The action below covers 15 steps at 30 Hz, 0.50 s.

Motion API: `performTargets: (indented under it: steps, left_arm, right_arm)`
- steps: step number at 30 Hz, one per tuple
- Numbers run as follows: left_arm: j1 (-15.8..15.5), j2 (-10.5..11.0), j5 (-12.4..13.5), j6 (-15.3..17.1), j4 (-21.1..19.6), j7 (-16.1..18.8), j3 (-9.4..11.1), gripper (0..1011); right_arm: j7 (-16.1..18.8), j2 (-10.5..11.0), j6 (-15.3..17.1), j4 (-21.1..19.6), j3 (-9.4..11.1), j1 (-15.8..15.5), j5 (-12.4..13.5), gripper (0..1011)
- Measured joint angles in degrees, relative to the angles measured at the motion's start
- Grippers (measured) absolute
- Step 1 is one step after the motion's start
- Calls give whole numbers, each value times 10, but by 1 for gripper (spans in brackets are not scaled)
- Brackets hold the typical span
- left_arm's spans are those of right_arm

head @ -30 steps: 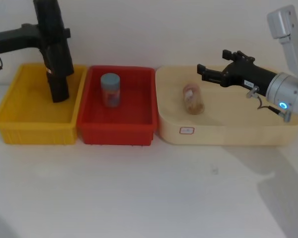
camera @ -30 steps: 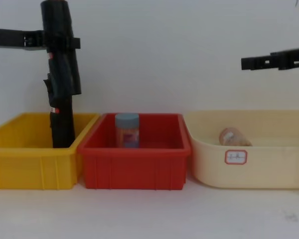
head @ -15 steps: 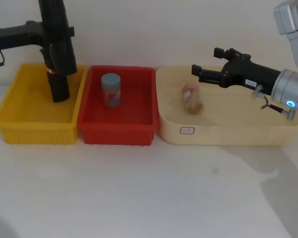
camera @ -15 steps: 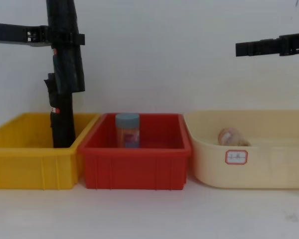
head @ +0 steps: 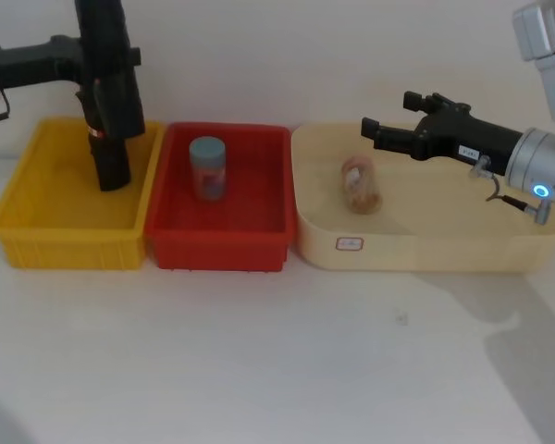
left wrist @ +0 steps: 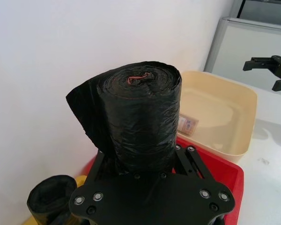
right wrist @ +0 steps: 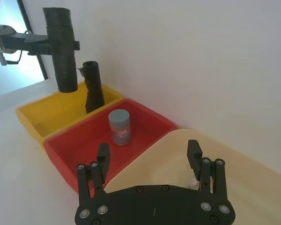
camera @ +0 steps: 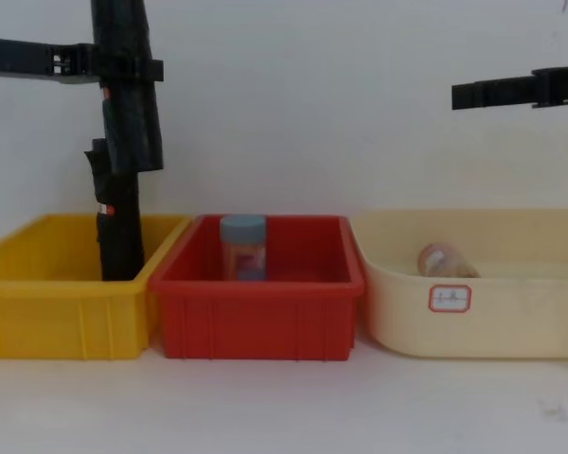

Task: Pick up the garbage bag with the one hand and transfer it to the other hand.

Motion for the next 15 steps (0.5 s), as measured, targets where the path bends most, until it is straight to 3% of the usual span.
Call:
performTargets:
  steps: [5,15]
  left_arm:
    - [21,11,-6,15,-43,25,-1,418]
    - [93,42,-23,64,-181,127,-22,418]
  right_arm:
    - [-4,0,2,2,0,1,2,1001]
    - [-11,1,-2,2,-4,1,3,1001]
